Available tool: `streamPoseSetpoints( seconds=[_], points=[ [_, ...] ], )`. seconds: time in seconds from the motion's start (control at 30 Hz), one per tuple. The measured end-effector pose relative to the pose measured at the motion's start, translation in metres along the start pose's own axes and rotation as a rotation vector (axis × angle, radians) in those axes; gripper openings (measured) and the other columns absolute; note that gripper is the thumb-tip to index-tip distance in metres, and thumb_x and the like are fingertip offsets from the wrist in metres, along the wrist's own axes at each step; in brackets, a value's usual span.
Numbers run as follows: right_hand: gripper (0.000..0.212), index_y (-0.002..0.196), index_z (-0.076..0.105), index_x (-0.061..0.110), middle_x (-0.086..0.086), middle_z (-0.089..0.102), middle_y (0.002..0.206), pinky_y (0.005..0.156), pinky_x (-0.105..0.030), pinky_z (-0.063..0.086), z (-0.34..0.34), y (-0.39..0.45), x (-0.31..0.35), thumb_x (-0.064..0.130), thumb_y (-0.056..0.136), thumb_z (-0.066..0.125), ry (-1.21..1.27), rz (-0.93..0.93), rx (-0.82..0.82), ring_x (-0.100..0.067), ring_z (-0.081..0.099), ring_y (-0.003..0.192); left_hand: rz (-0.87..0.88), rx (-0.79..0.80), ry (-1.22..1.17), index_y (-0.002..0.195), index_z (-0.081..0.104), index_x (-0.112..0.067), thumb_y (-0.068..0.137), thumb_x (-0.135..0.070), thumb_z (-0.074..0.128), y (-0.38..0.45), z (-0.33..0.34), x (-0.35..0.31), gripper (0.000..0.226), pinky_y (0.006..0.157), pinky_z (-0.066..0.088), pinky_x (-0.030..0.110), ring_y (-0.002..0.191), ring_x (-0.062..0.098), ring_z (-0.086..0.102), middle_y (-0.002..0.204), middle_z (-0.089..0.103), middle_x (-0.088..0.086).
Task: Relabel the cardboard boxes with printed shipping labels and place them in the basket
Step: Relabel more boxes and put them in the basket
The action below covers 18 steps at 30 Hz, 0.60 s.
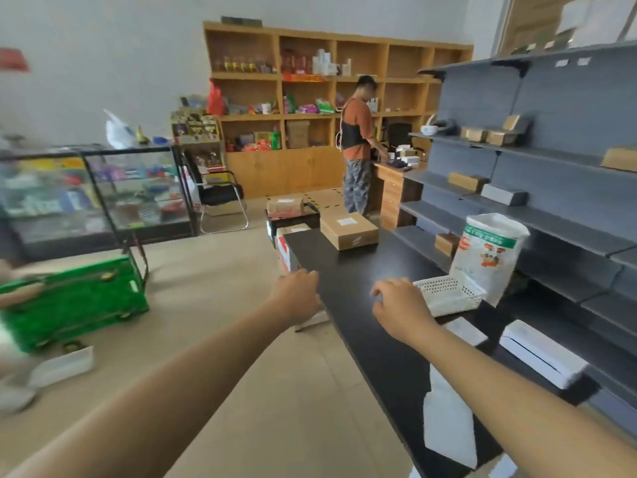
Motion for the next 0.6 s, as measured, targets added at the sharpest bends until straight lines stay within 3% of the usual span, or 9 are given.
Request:
streamPoseSetpoints(
  seconds=[0.1, 0.3, 0.47, 0.6],
  points=[
    [0.023, 0.111, 0.06, 0.022, 0.0, 0.06, 0.115, 0.081, -0.029, 0.035, 0.029, 0.059, 0.036, 0.02, 0.092, 0.048, 0.032, -0.101, 0.05, -0.021, 0.049, 0.107, -0.146, -0.018, 0.033, 0.122, 0.054, -0.016, 0.09, -0.029, 0.048, 0.016, -0.008, 0.066, 0.034, 0.09, 0.043, 0.037, 0.11, 0.028, 0.056, 0.12, 0.059, 0.008],
    [0.023, 0.106, 0.061, 0.014, -0.004, 0.061, 0.11, 0.087, -0.036, 0.044, 0.1, 0.145, 0.122, 0.017, 0.09, 0.045, 0.112, -0.245, 0.147, -0.024, 0.049, 0.102, -0.357, 0.002, 0.131, 0.123, 0.053, -0.013, 0.092, -0.026, 0.048, 0.025, -0.011, 0.185, 0.034, 0.087, 0.042, 0.035, 0.11, 0.029, 0.054, 0.12, 0.057, 0.009],
    [0.026, 0.104, 0.062, 0.015, -0.006, 0.062, 0.112, 0.08, -0.032, 0.037, 0.156, 0.221, 0.19, 0.015, 0.085, 0.045, 0.103, -0.357, 0.165, -0.026, 0.049, 0.103, -0.411, 0.026, 0.132, 0.124, 0.053, -0.012, 0.092, -0.023, 0.047, 0.064, 0.002, 0.266, 0.035, 0.087, 0.042, 0.036, 0.11, 0.029, 0.053, 0.12, 0.058, 0.01],
    [0.027, 0.107, 0.06, 0.014, -0.006, 0.06, 0.116, 0.084, -0.032, 0.035, 0.19, 0.293, 0.221, 0.014, 0.087, 0.042, 0.106, -0.347, 0.196, -0.026, 0.047, 0.106, -0.419, 0.022, 0.097, 0.123, 0.053, -0.013, 0.091, -0.026, 0.048, 0.119, 0.01, 0.331, 0.034, 0.086, 0.043, 0.035, 0.108, 0.029, 0.055, 0.118, 0.057, 0.009]
  ],
)
Point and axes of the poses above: each hand's wrist, its own y-axis towards the middle knuckle, its own z-axis out of the palm, x = y × z, the point moved 10 cm from there along y, towards the middle knuckle
